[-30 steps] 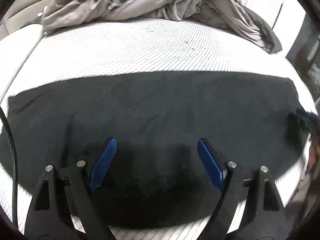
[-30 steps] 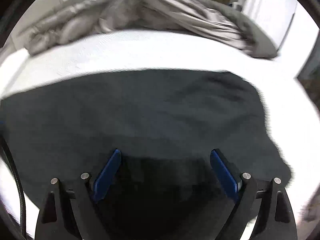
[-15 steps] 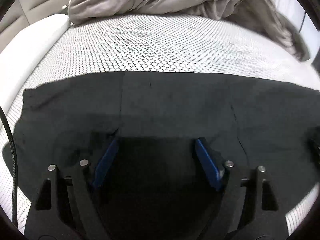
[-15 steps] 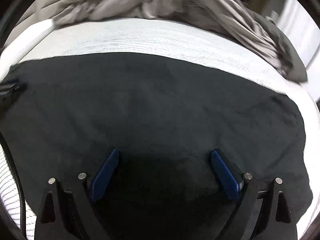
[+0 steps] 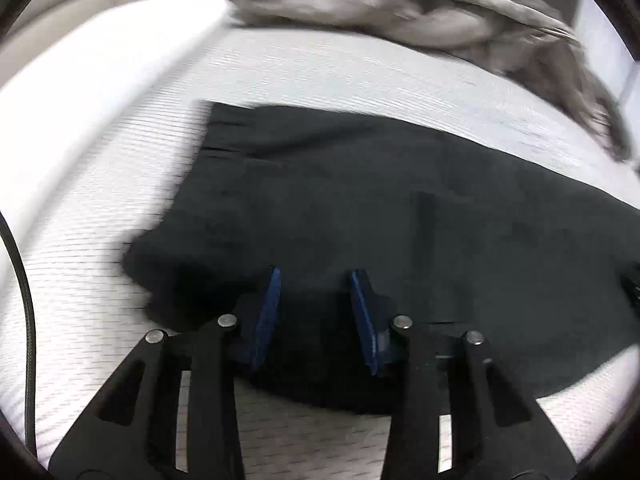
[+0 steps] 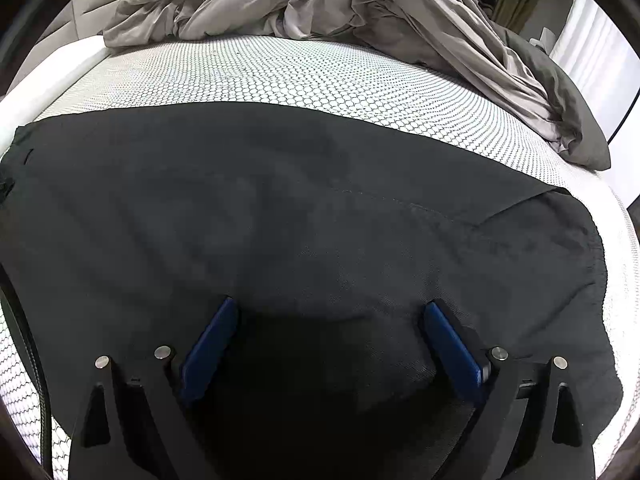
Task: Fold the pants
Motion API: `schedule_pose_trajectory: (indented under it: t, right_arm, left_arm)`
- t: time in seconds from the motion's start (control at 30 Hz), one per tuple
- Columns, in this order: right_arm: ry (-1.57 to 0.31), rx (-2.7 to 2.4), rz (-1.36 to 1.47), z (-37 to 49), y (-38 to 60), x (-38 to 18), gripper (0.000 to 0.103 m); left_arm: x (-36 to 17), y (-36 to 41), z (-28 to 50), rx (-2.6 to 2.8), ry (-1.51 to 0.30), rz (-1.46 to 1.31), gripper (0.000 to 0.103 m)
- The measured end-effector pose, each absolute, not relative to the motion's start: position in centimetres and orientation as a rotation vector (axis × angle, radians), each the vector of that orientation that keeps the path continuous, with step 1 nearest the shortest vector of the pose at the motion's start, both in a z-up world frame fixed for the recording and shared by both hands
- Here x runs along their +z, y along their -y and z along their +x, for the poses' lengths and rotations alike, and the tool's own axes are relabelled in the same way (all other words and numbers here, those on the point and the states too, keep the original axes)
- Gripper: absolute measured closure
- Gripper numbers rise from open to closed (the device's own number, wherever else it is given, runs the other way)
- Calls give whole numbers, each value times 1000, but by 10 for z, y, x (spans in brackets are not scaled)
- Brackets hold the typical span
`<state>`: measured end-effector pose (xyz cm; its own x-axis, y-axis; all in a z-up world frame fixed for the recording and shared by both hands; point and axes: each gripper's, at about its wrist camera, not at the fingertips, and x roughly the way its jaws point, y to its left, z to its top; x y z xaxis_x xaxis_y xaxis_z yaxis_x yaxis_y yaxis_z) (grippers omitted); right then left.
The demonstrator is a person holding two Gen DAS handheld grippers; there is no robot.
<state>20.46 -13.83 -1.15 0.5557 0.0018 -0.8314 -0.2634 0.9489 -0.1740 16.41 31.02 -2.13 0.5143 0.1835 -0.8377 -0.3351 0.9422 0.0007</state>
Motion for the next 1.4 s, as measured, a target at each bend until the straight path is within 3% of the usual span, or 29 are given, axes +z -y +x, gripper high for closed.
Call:
schedule_pose_trajectory:
  t: [0.03,0.1,0.3,0.47,0.6,0.77,0.87,0.97,1.2,1.27,1.3,1.33,1.4]
  right_arm:
    - [-971,162,-293,209,144,-12,7]
    - [-967,163,-293,208,143,-12,7]
    - [-971,152,-305,210,140,-12,6]
    - [-969,145,-304,210,140,-13,6]
    - [-966,148,-297,209,142,-13,6]
    - [-967,138,-311,212,140,-14,5]
    - [-967,145,-302,214,142,-14,5]
    - [-967,154,-291,216,143,-14,5]
    - [-948,192,-293,210,141,-1,4]
    - [-927,270,-283,198,137,8,4]
    - [-928,324,-277,191,135,12,4]
    - [-928,387,-272,184,134,15,4]
    - [-937,432,-299,173,137,16,4]
  left_arm:
    - [-21,-317,162,334,-979,-172,92]
    - [-21,-333,156,355,-972,-231,100]
    - [-2,-313,163,202,-904,-282,100]
    - [-34,-316,205,334,-971,-289,99]
    - [-27,-342,190,452,-897,-426,99]
    - [-13,-320,200,288,-829,-449,99]
    - [-21,-300,223,320,-874,-333,88]
    - [-43,-314,227,501,-930,-335,87]
    - [-11,-286,192,405,-870,-405,85]
    - [-3,-250,178,312,-853,-373,70]
    - [-4,-235,176,273,-849,-364,55]
    - [3,-217,172,223,-849,-351,48]
    - [1,-171,179,103,-868,-324,45]
